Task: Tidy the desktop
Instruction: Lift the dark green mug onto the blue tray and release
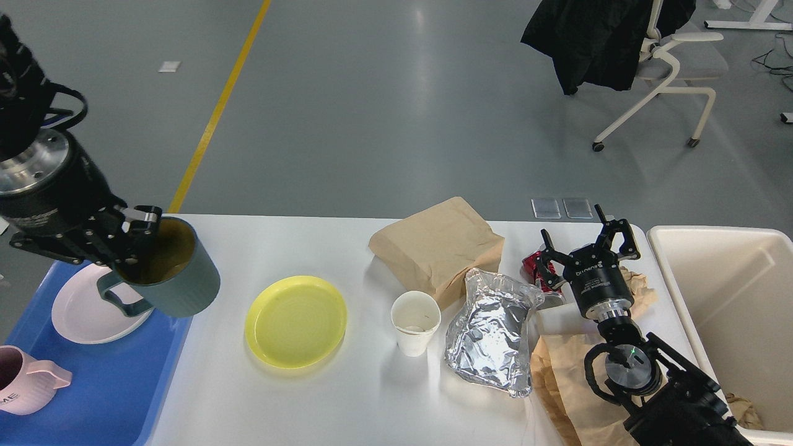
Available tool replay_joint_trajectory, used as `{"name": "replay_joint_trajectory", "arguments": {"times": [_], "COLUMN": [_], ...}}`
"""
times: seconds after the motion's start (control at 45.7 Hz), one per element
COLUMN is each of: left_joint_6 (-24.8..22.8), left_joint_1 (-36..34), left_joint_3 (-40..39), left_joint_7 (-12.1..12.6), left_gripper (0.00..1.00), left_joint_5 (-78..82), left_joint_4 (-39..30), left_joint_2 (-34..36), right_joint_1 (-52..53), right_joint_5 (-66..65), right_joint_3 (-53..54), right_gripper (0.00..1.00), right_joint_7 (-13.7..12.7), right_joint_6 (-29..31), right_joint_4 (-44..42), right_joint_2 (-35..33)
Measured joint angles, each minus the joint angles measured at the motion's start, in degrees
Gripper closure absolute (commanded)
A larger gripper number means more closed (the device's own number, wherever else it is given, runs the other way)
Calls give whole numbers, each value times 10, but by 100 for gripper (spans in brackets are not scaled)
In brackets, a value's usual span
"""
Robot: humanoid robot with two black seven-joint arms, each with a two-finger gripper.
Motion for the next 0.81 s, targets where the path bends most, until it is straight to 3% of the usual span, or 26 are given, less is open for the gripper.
{"name": "replay_joint_trajectory", "arguments": {"times": [0.109,0.306,0.591,0.81], "left_joint_6": [47,64,56,56], "left_joint_1": [63,240,540,671], "left_joint_3": [4,-41,-219,-336], "left_joint_7": [-10,-12,-5,-4], "left_gripper": [100,100,100,100], "left_joint_5": [83,166,203,228], "left_joint_4": [27,139,342,407], "left_joint_2": [112,254,303,299], "right_joint_1": [0,0,0,0], "right_joint_5": [0,0,0,0], "right_joint_3": [0,0,0,0], "right_gripper": [0,0,0,0], "right_joint_7": [0,0,0,0], "right_joint_6": [0,0,0,0], "right_joint_4": [0,0,1,1], "right_joint_2": [0,0,0,0]}}
